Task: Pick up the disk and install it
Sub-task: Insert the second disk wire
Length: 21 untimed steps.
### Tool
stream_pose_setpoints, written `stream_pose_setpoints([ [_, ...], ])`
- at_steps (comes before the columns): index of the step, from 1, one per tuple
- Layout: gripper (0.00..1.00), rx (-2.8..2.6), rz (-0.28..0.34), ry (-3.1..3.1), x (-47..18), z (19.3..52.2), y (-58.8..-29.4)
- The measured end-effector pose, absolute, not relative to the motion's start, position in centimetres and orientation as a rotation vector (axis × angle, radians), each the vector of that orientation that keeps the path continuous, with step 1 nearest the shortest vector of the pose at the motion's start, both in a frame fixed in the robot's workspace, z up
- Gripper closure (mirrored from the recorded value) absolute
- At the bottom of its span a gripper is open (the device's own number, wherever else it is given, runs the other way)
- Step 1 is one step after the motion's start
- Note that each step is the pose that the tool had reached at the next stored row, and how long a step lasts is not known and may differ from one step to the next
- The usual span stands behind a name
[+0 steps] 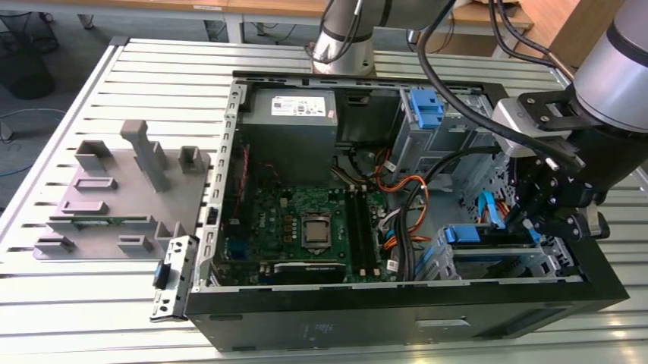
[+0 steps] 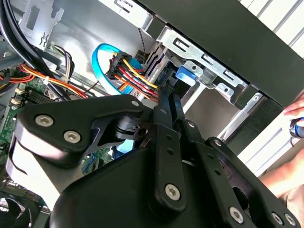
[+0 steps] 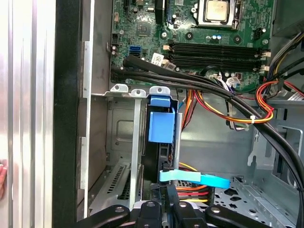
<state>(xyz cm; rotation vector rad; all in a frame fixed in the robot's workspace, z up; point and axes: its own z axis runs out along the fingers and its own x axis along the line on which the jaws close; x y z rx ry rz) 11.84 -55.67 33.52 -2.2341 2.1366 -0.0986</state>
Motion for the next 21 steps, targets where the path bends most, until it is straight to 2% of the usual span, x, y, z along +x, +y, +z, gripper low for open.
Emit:
stream_pose_setpoints([
  [21,0.84,-2.194,-0.090,2.171,11.86,33.48,-55.65],
])
